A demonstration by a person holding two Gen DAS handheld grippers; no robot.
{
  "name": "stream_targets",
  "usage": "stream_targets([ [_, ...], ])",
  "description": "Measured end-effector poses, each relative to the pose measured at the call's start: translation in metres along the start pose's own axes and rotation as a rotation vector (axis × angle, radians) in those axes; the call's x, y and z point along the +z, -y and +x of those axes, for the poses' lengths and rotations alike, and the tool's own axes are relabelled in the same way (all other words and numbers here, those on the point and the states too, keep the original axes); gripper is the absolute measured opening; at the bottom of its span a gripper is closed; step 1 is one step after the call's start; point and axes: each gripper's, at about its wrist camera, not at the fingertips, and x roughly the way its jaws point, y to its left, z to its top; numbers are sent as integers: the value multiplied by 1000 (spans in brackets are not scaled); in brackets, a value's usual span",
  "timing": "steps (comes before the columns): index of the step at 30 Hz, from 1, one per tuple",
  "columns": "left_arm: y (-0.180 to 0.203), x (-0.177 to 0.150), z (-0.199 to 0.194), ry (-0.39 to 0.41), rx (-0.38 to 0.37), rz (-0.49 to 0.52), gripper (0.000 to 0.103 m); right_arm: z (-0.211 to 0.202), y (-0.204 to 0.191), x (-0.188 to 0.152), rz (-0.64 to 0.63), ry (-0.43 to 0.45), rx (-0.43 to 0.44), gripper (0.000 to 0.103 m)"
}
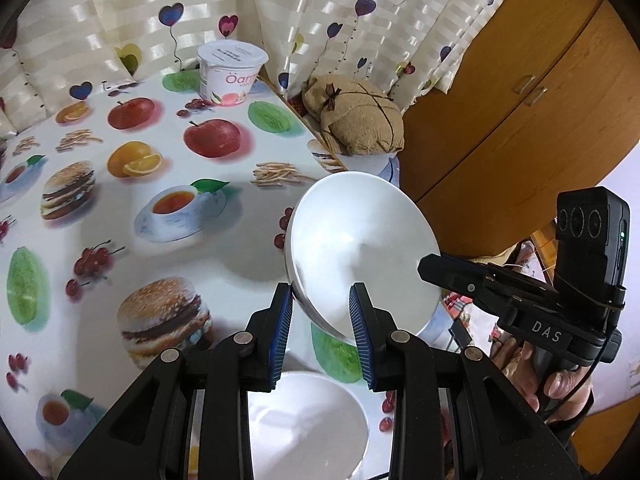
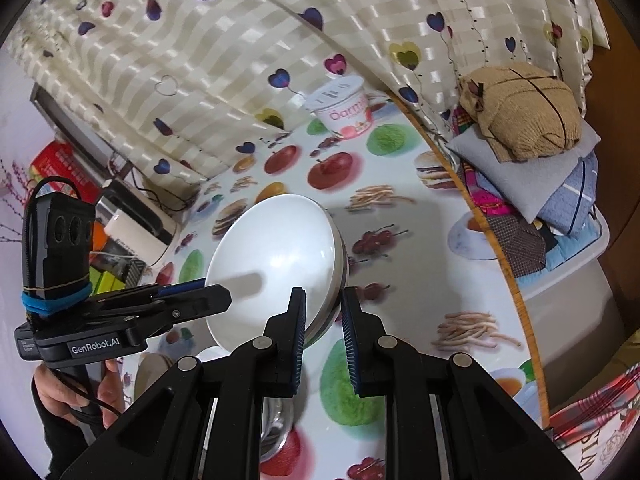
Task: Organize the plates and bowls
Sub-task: 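Lift the second white bowl off the table with both tools, then carry the white bowl with both tools over the steel bowl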
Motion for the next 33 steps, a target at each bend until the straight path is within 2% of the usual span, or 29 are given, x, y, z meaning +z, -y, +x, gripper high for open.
stream_targets([
  [19,-15,-69,-68,55,32,-31,31,-24,-69,-44,-61,11,50,18],
  [26,-21,-95,-71,30,49,-45,31,-23,-81,-66,-72,-2,62,18],
  [33,-23,-110,-60,-10,62,-58,31,-10,-73,-83,-42,-39,73,18],
])
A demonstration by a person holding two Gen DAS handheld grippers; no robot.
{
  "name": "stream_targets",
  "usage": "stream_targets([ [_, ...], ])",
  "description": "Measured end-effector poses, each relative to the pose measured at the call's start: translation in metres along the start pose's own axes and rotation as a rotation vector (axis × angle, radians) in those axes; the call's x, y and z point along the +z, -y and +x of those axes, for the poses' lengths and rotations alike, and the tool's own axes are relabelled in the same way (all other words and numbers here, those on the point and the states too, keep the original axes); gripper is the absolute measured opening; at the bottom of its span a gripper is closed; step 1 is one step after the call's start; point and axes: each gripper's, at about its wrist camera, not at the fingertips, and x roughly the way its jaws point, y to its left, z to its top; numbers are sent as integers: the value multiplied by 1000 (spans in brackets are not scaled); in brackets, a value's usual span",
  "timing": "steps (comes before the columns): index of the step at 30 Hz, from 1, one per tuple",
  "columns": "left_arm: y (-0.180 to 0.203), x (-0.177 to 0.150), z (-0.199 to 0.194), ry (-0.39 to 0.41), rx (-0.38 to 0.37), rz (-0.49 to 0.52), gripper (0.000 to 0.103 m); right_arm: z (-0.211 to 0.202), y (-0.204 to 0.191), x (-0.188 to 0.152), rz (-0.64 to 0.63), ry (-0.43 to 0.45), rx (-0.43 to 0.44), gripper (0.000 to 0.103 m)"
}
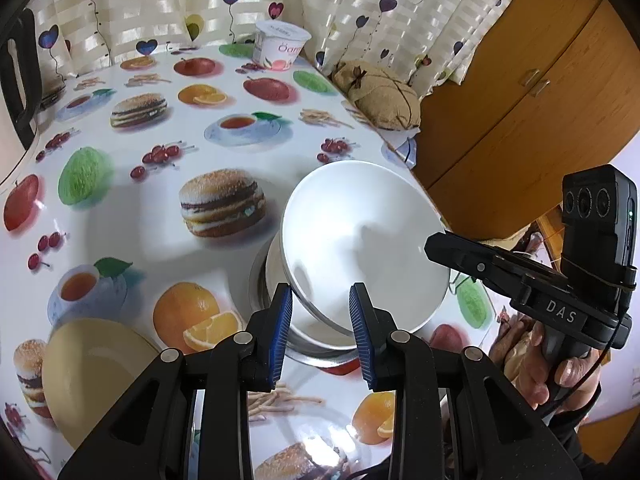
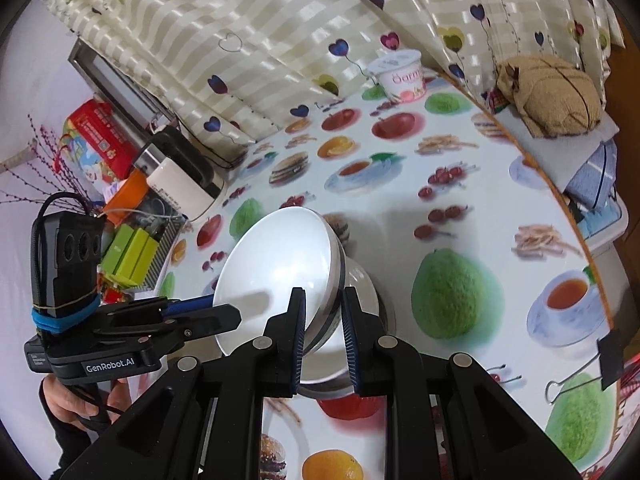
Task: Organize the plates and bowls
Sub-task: 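Carry the white bowl with both tools over the steel bowl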
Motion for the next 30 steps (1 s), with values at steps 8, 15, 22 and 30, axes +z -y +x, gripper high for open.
stream_targets([
  [8,2,-6,10,-31,17,4,31,14,13,-7,24,-42,-1,18],
  [15,-3,-9,18,-58,23,-3,31,23,15,-8,16,-67,-5,18],
  [22,-5,-10,24,-65,22,-2,31,30,17,-8,14,-85,-16,18],
  [30,-6,-14,22,-28,9,5,31,32,16,-9,3,-90,-28,20],
])
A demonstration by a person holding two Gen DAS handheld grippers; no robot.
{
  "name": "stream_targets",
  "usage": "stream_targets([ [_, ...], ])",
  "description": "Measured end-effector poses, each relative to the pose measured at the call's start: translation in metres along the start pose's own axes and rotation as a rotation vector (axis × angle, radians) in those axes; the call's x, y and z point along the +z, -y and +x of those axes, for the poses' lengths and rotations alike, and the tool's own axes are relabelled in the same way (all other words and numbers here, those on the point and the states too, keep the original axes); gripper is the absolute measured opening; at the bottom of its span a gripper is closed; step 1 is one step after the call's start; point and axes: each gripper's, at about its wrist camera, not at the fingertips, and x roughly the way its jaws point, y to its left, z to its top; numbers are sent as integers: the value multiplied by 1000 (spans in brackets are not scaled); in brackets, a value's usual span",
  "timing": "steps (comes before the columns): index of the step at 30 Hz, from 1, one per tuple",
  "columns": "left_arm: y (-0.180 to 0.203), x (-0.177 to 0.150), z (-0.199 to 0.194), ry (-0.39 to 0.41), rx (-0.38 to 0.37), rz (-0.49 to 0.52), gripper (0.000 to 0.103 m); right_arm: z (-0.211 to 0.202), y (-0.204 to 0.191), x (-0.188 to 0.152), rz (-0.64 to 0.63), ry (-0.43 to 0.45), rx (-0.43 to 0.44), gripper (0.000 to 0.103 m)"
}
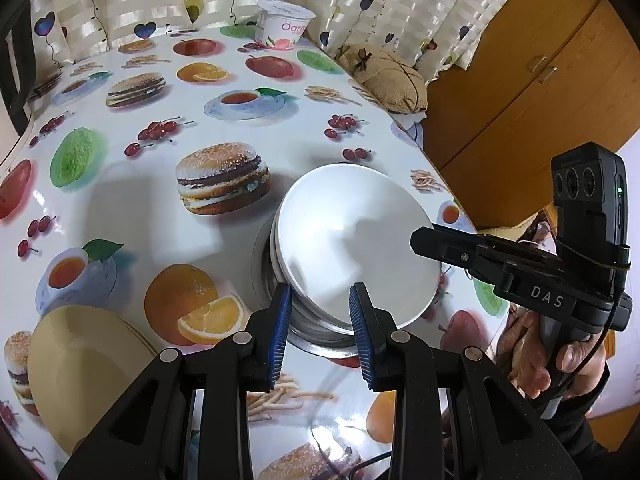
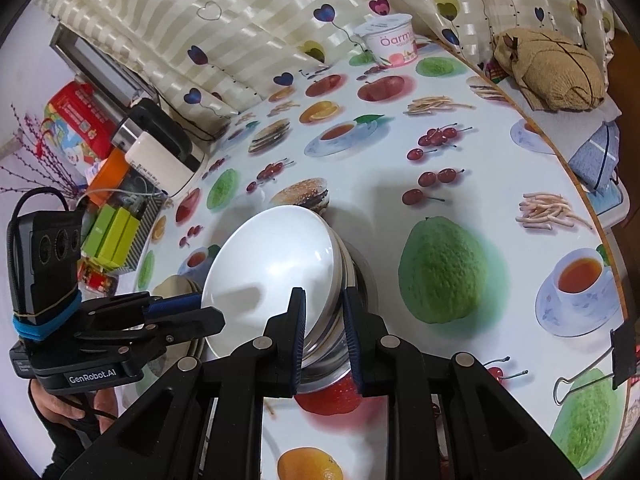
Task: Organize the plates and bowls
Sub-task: 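Carry the white bowl with both tools over the steel bowl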
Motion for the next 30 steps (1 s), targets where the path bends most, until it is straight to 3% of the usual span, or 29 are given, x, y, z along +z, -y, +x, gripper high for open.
stream_targets([
  [5,-5,-4,-14,86,-19,-10,31,-9,0,0,-13,27,23,21],
  [7,-7,-7,-21,118,-34,-17,31,-17,0,0,-22,48,27,25],
  [9,-10,-10,-28,156,-32,-27,31,-24,2,-1,-28,69,27,39],
  [14,-18,-26,-40,231,-24,-46,31,-41,12,-9,-31,114,23,40],
  [21,-25,-54,-40,306,7,-60,33,-40,26,-34,-32,96,22,40],
  [26,-29,-69,-31,304,-29,-85,33,-33,28,-47,-42,89,22,40],
  [30,-37,-78,-24,295,-72,-132,33,-27,34,-50,-21,86,45,28],
])
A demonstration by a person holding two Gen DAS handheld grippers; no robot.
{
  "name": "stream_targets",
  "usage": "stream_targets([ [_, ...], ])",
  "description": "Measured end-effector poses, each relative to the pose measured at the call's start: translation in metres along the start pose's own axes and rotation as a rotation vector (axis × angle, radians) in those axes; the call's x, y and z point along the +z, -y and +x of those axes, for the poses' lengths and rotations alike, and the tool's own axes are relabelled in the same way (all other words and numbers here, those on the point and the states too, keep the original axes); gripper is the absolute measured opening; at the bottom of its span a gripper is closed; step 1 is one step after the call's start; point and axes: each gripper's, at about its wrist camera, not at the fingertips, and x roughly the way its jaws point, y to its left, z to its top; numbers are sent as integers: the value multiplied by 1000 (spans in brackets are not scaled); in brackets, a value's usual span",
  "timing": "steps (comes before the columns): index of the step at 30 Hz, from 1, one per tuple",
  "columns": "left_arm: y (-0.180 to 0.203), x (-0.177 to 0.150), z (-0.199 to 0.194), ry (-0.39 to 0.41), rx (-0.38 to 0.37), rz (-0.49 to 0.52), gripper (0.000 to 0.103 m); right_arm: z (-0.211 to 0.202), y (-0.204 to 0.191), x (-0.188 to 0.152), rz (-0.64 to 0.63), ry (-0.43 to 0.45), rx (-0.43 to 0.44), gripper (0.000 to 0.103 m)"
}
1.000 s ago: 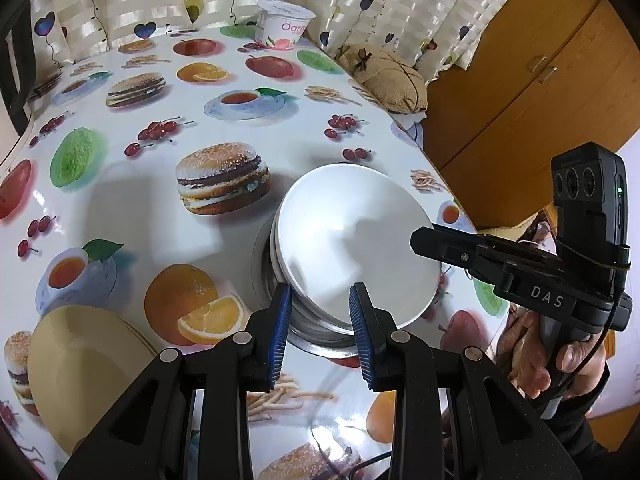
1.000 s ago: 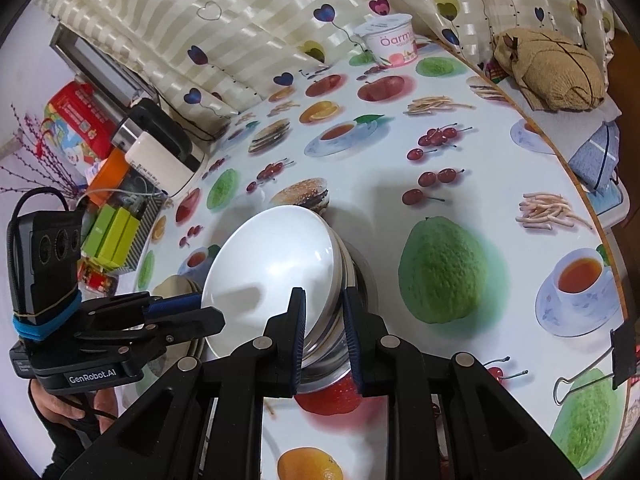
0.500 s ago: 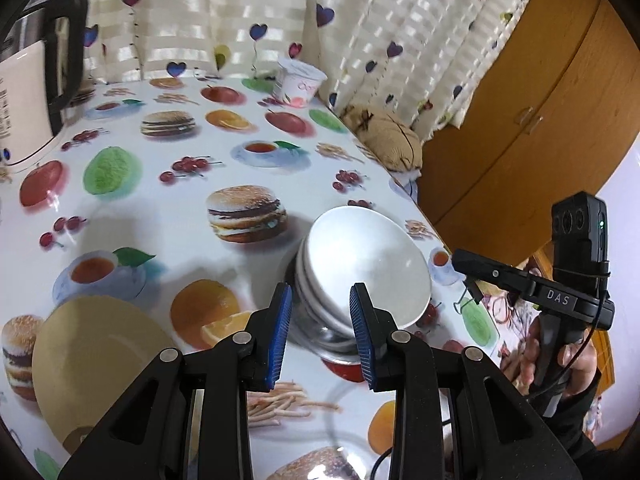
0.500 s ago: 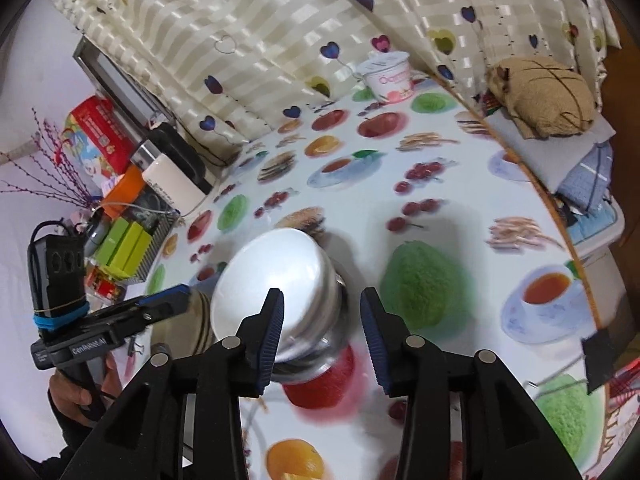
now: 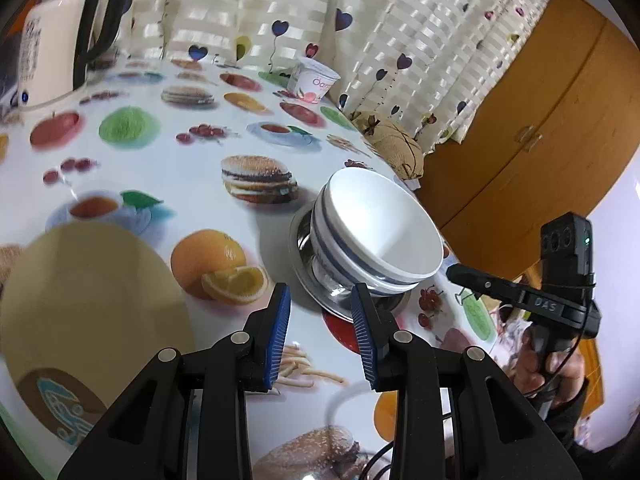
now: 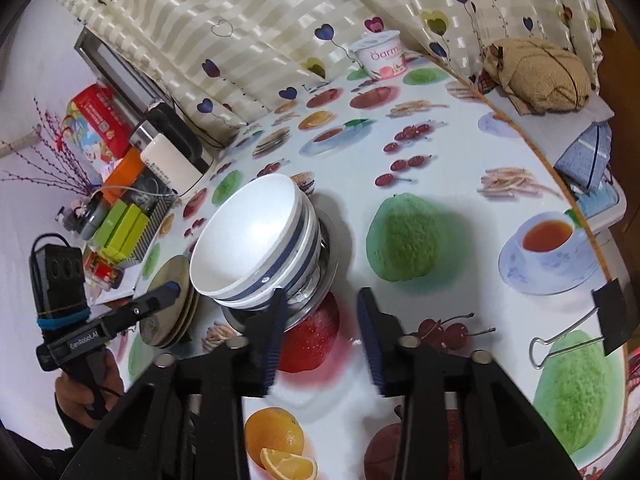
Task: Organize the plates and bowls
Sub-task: 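Carry the white bowl with both tools over the steel bowl, then lower the white bowl into the first white bowl in the steel bowl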
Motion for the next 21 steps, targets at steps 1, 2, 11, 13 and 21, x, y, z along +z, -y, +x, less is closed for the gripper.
stream_targets([
  [1,-2,-1,0,4,-5,-11,33,1,1,-1,5,-2,4,27],
  [2,-2,-3,0,5,-6,-12,33,3,2,-1,10,-4,5,25],
  [11,-1,-7,11,-15,8,-12,33,8,7,-4,33,-13,39,23],
  [13,2,-8,12,-11,15,-3,33,8,8,-4,41,-10,34,23],
  [21,5,-10,18,3,40,16,33,9,17,-5,74,6,67,23],
])
